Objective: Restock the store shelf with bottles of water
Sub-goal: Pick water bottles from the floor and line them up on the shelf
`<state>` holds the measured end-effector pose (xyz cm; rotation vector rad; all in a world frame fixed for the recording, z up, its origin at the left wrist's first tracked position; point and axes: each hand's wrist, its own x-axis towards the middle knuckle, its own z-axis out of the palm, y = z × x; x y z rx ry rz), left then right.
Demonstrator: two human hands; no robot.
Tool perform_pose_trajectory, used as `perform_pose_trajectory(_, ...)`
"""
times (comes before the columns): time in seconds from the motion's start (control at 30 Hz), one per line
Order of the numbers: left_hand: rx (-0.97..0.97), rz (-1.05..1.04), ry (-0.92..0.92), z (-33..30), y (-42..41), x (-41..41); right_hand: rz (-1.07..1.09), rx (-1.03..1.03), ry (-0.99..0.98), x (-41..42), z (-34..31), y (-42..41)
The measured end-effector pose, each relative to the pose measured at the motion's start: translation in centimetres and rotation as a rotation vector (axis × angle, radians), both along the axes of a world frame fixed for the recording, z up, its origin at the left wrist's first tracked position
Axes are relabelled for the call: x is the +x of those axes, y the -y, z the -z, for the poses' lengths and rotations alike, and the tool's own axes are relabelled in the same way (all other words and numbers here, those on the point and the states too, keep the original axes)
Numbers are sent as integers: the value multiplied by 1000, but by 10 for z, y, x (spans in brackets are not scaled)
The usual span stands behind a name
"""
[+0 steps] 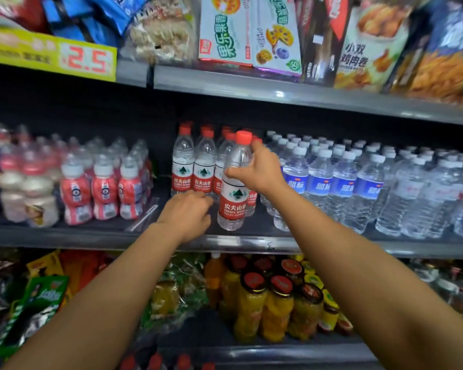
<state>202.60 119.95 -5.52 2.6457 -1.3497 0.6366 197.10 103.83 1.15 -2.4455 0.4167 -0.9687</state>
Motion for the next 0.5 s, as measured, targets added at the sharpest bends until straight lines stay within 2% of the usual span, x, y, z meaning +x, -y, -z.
perform_pose_trajectory(0.2,18,-19,-5,10,7,40,47,1,-51,60,-4,13)
perform_pose_trajectory(0.5,38,6,-40,35,20,72,144,-41,-172,104,2,17)
